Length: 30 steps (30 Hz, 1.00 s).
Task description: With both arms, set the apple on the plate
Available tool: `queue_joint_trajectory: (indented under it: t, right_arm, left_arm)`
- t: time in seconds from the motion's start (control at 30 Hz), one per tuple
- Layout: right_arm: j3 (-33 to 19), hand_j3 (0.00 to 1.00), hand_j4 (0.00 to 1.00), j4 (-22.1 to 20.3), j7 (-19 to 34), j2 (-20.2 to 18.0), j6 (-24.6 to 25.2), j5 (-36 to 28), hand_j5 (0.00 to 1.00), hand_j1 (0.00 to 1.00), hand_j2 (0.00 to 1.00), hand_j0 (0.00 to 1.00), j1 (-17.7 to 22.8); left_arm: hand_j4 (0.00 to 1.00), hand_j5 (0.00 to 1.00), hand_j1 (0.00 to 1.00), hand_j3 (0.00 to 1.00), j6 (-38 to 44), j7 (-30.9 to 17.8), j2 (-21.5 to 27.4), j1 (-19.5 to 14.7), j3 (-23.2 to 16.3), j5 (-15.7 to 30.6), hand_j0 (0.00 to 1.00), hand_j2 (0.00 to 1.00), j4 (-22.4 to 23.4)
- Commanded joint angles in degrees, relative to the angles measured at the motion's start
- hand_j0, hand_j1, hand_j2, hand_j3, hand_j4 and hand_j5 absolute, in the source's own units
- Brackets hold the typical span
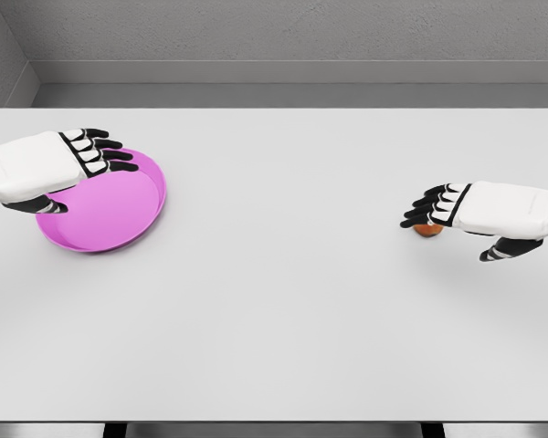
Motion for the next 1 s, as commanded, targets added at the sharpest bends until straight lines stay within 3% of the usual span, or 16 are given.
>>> queue_joint_trajectory:
  t: [0.0, 0.17, 0.2, 0.33, 0.4, 0.53, 0.6, 0.97]
  right_arm:
    - [-0.01, 1.0, 1.0, 0.1, 0.06, -0.09, 0.11, -0.3, 1.0, 1.0, 1.0, 1.0, 0.0]
    - [-0.1, 1.0, 1.0, 1.34, -0.03, 1.84, 0.11, 0.75, 1.0, 1.0, 1.0, 1.0, -0.26]
    - [-0.18, 1.0, 1.0, 5.46, 1.37, 5.53, 0.11, 5.06, 1.0, 1.0, 1.0, 1.0, -0.7]
    - [-0.62, 1.0, 1.0, 12.93, 4.8, 10.8, 0.11, 5.23, 1.0, 1.0, 1.0, 1.0, -2.02]
    - [-0.62, 1.0, 1.0, 17.67, 9.72, 15.2, 0.11, 6.02, 1.0, 1.0, 1.0, 1.0, -3.25]
    - [-0.62, 1.0, 1.0, 20.67, 9.9, 16.17, 0.11, 7.96, 1.0, 1.0, 1.0, 1.0, -3.69]
    - [-0.71, 1.0, 1.0, 24.71, 9.9, 18.8, 0.11, 10.07, 1.0, 1.0, 1.0, 1.0, -3.95]
    - [-0.71, 1.0, 1.0, 25.42, 9.99, 20.74, 0.11, 11.39, 1.0, 1.0, 1.0, 1.0, -5.89]
  left_arm:
    - [1.0, 1.0, 1.0, 1.0, 0.06, 0.03, 0.02, 0.0, -0.03, 0.35, 1.0, 1.0, -0.1]
    - [1.0, 1.0, 1.0, 1.0, 0.06, 0.03, -0.07, 0.09, -0.03, 0.35, 1.0, 1.0, -0.27]
    - [1.0, 1.0, 1.0, 1.0, 0.06, 0.03, -0.16, 0.09, -0.03, 0.17, 1.0, 1.0, -0.19]
    - [1.0, 1.0, 1.0, 1.0, 0.06, 0.03, -0.16, 0.26, -0.03, 0.26, 1.0, 1.0, -0.36]
    - [1.0, 1.0, 1.0, 1.0, 0.06, 0.03, -0.15, 0.35, 0.06, 0.17, 1.0, 1.0, -0.36]
    - [1.0, 1.0, 1.0, 1.0, 0.06, 0.03, -0.07, 0.44, -0.03, 0.17, 1.0, 1.0, -0.36]
    - [1.0, 1.0, 1.0, 1.0, 0.06, -0.06, -0.15, 0.44, -0.03, 0.17, 1.0, 1.0, -0.36]
    - [1.0, 1.0, 1.0, 1.0, 0.06, 0.03, -0.15, 0.35, 0.06, 0.35, 1.0, 1.0, -0.63]
